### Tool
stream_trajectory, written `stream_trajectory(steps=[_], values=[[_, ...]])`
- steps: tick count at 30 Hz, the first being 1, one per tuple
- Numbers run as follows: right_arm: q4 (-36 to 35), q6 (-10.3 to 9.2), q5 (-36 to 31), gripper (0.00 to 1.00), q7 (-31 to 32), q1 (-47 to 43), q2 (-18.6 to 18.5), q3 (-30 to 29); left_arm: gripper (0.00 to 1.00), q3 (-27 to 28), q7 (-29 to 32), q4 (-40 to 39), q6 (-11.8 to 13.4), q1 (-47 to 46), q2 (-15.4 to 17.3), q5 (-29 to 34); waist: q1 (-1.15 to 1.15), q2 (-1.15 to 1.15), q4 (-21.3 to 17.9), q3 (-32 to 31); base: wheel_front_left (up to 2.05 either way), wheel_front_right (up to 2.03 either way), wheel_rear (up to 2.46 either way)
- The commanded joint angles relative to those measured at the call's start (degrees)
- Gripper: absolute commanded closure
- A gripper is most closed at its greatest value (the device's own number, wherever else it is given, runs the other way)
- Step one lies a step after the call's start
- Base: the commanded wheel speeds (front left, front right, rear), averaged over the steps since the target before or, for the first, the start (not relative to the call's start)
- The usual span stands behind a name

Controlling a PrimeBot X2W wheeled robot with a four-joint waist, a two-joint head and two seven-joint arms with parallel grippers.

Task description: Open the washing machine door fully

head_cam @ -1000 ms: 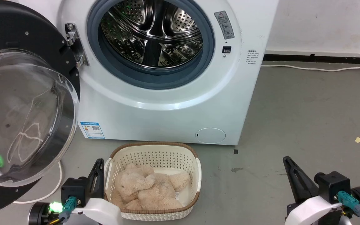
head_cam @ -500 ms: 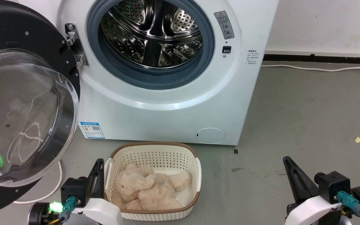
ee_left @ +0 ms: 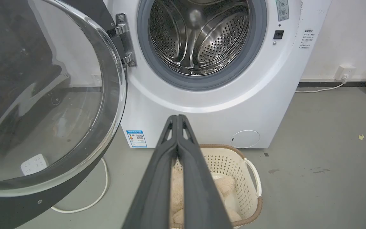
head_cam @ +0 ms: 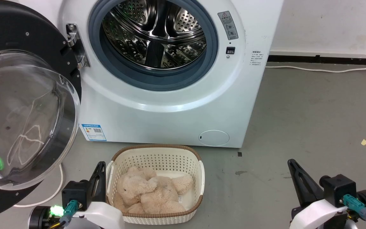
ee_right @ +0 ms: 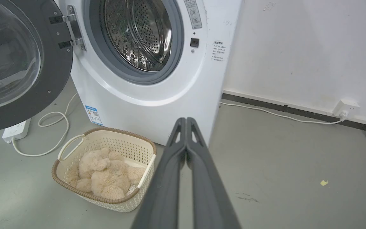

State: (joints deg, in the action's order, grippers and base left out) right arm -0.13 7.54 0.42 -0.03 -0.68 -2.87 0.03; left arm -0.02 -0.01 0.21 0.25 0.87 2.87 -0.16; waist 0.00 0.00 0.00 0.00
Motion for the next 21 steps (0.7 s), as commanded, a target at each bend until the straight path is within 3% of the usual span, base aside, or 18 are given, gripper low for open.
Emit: stream_trajectory(steps=[1, 21], values=[[0.13, -0.05, -0.42, 1.0, 0.03, 0.68, 0.0, -0.03, 1.0, 0.02, 0.01, -0.21, -0.25, -0.87, 0.0, 0.16, 0.0, 0.0, 0.0, 0.0, 0.0, 0.0, 0.0], [0.13, -0.05, -0.42, 1.0, 0.03, 0.68, 0.0, -0.03, 1.0, 0.02, 0.01, -0.21, -0.25, -0.87, 0.0, 0.16, 0.0, 0.0, 0.0, 0.0, 0.0, 0.0, 0.0]])
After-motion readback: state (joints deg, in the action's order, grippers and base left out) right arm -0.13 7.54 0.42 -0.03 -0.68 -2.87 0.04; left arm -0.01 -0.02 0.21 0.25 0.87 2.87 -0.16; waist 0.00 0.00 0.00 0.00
